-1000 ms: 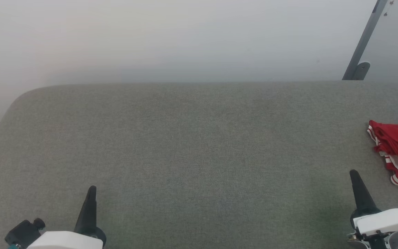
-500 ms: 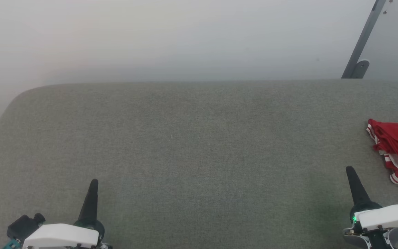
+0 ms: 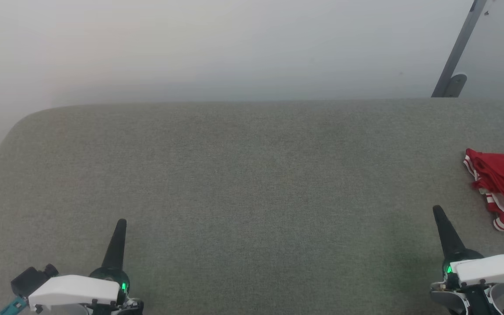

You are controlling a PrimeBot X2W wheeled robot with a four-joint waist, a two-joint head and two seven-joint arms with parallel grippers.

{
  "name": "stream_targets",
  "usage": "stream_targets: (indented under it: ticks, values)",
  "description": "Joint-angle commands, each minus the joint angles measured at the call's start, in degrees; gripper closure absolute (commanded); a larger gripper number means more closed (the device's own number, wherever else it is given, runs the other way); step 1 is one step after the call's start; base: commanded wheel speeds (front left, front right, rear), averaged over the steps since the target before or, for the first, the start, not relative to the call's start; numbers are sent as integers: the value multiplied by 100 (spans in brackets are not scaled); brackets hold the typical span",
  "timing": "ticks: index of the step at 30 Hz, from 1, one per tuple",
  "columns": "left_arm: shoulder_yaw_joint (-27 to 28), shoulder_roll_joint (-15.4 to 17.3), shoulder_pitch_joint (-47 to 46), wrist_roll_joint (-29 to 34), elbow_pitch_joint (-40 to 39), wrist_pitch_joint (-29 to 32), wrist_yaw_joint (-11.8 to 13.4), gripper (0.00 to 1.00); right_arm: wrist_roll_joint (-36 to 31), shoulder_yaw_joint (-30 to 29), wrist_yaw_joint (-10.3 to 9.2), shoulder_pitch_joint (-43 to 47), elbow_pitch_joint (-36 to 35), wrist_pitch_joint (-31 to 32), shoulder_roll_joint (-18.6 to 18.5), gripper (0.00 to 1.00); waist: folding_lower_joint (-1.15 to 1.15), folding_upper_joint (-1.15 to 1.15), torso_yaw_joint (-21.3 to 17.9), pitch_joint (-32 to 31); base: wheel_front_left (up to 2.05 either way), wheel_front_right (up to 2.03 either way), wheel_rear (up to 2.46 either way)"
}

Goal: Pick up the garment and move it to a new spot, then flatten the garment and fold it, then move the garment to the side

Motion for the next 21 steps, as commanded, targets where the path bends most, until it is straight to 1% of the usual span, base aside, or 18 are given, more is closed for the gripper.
stream_targets:
  ticks: [1,21]
  values:
    - [21,8,-149,-126,-15,38,-11,100,135,-18,2,-132,-22,42,14,100,0,0,-2,3,0,0,0]
    - [46,-20,-367,-1048,110,298,-13,100,925,-41,2,-258,48,238,144,100,0,0,-35,48,0,0,0]
